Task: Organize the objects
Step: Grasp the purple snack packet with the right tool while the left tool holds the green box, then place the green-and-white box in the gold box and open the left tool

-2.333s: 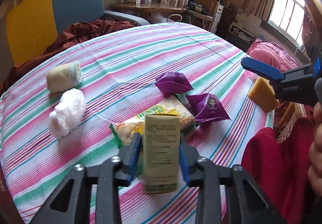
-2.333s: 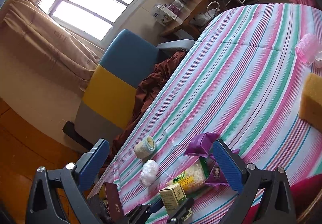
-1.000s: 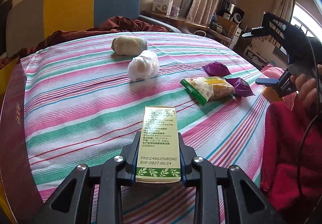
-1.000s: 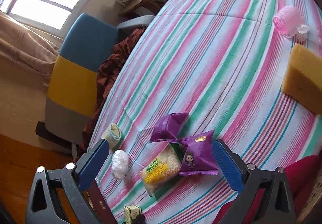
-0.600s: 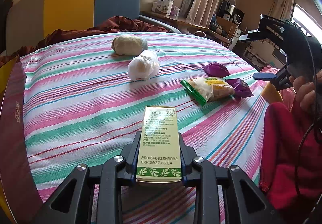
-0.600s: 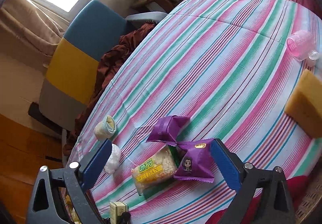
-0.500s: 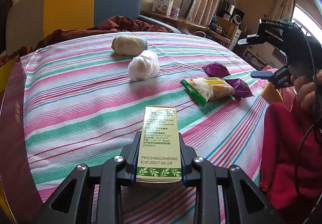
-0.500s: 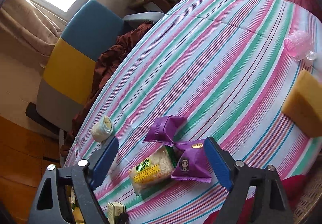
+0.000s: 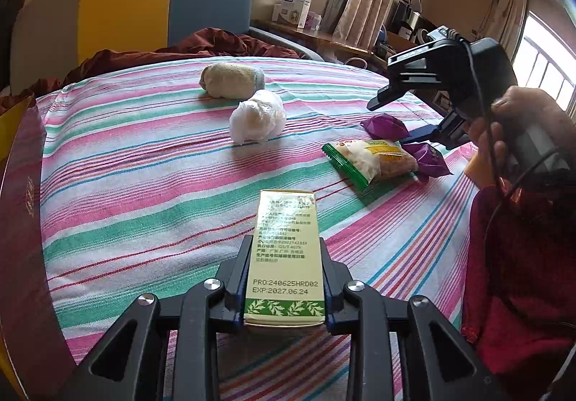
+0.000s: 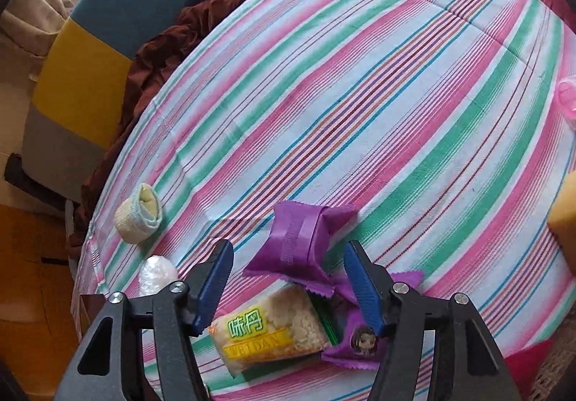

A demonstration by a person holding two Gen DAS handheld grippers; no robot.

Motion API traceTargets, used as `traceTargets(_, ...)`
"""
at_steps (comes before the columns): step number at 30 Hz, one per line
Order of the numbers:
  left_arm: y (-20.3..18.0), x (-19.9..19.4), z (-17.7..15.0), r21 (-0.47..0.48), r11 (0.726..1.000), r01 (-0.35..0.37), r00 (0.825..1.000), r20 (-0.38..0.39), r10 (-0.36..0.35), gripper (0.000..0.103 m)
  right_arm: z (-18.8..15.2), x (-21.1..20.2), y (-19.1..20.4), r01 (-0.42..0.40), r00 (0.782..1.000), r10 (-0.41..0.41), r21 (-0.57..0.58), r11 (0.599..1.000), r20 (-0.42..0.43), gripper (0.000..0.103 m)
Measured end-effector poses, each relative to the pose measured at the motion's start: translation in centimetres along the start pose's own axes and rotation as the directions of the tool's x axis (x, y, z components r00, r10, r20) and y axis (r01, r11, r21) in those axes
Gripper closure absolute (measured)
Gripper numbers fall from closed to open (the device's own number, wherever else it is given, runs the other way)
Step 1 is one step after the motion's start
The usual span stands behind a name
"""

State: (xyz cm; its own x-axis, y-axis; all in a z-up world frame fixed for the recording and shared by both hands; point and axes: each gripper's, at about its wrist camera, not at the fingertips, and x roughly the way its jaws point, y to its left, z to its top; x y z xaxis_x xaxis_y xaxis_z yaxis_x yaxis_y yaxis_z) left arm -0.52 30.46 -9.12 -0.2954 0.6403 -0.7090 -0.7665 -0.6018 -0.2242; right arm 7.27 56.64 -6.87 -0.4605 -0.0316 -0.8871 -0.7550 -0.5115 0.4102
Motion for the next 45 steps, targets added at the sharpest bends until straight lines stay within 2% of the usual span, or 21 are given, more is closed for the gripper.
traceTargets(7,0.0,0.0,0.0,-0.003,1.0,0.001,1.0,0.0,-0.001,0.073,1.1,2.1,1.4,0.115,0.993,-0.112,-0.126,0.985,0.032,0.038)
traceTargets(9,0.0,0.0,0.0,-0.006,1.0,0.004,1.0,0.001,-0.004,0.073,1.1,2.3,1.6,0.08,0.997,-0.078,-0.158,0.984,0.021,0.022)
traceTargets(11,0.1,0.0,0.0,-0.011,1.0,0.009,1.0,0.002,-0.009,0.073,0.8,2.7,2.2,0.097,0.995,-0.096,-0.212,0.972,0.016,0.019)
traceTargets(16,0.3,-0.1,-0.1,-0.022,1.0,0.02,1.0,0.004,-0.02,0.073,-0.5,4.2,4.6,0.22,0.973,-0.231,-0.379,0.899,0.016,0.005)
traceTargets(20,0.4,-0.1,-0.1,-0.026,0.999,0.025,1.0,0.005,-0.025,0.073,-0.4,4.2,4.5,0.22,0.972,-0.233,-0.378,0.899,0.012,0.004)
traceTargets(22,0.5,-0.1,-0.1,-0.028,0.999,0.028,1.0,0.006,-0.028,0.073,-0.2,3.9,4.3,0.227,0.971,-0.237,-0.369,0.902,0.019,0.008)
traceTargets(23,0.5,-0.1,-0.1,-0.029,0.999,0.029,1.0,0.006,-0.029,0.073,-0.2,3.8,4.2,0.24,0.969,-0.247,-0.366,0.899,0.03,0.015)
traceTargets(24,0.5,-0.1,-0.1,-0.03,0.999,0.03,1.0,0.006,-0.029,0.073,-0.1,3.5,4.1,0.266,0.962,-0.267,-0.364,0.893,0.05,0.03)
traceTargets(25,0.5,-0.1,-0.1,-0.03,0.999,0.03,1.0,0.006,-0.03,0.073,-0.1,3.2,4.0,0.293,0.955,-0.285,-0.361,0.885,0.077,0.039)
traceTargets(26,0.5,-0.1,-0.1,-0.03,0.999,0.03,1.0,0.006,-0.03,0.073,0.1,2.8,3.8,0.297,0.955,-0.282,-0.349,0.889,0.093,0.06)
traceTargets(27,0.5,-0.1,-0.1,-0.031,0.999,0.03,1.0,0.006,-0.03,0.073,0.3,2.5,3.4,0.297,0.955,-0.28,-0.331,0.895,0.1,0.066)
traceTargets(29,0.5,-0.1,-0.1,-0.03,0.999,0.03,1.0,0.006,-0.03,0.073,0.5,2.5,3.2,0.298,0.955,-0.28,-0.327,0.897,0.101,0.066)
traceTargets(32,0.4,-0.1,-0.1,-0.028,0.999,0.027,1.0,0.006,-0.027,0.073,0.2,2.9,3.7,0.32,0.947,-0.302,-0.364,0.875,0.109,0.063)
traceTargets(35,0.4,-0.1,0.0,-0.026,0.999,0.024,1.0,0.005,-0.024,0.073,0.7,3.0,3.4,0.298,0.955,-0.283,-0.339,0.893,0.095,0.063)
traceTargets(38,0.4,-0.2,0.0,-0.026,0.999,0.024,1.0,0.005,-0.024,0.073,0.7,3.0,3.4,0.308,0.951,-0.291,-0.339,0.889,0.103,0.063)
traceTargets(42,0.4,-0.2,0.0,-0.026,0.999,0.025,1.0,0.005,-0.025,0.073,1.2,2.6,3.0,0.291,0.957,-0.274,-0.314,0.904,0.099,0.063)
traceTargets(45,0.5,-0.2,0.0,-0.025,0.999,0.024,1.0,0.005,-0.024,0.073,1.2,2.5,3.7,0.327,0.945,-0.307,-0.356,0.875,0.113,0.064)
